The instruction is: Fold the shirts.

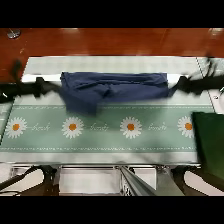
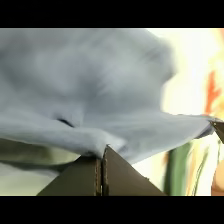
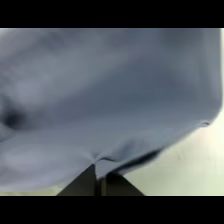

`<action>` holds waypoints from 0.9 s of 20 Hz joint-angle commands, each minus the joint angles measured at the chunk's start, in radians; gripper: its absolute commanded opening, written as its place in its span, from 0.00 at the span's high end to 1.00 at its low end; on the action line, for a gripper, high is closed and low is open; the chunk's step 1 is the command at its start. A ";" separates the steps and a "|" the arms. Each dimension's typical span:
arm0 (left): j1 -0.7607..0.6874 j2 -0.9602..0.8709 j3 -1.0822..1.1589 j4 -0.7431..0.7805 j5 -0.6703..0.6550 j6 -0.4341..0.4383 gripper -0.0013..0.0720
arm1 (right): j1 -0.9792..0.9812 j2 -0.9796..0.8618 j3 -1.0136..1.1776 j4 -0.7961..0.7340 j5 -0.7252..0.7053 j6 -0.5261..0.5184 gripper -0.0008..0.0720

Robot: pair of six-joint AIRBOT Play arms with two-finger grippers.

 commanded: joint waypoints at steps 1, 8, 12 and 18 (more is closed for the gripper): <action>0.002 0.073 0.386 -0.113 -0.016 -0.008 0.95 | 0.003 0.067 0.445 -0.040 0.042 0.015 0.95; 0.105 0.294 0.938 0.429 -0.149 -0.279 0.96 | 0.003 0.459 0.642 -0.260 0.155 0.082 0.95; 0.041 0.516 0.940 0.679 -0.179 -0.325 0.95 | 0.003 0.612 0.642 -0.326 0.229 0.106 0.95; -0.299 0.614 0.922 1.186 -0.264 -0.460 0.95 | 0.003 0.645 0.594 -0.390 0.420 0.119 0.95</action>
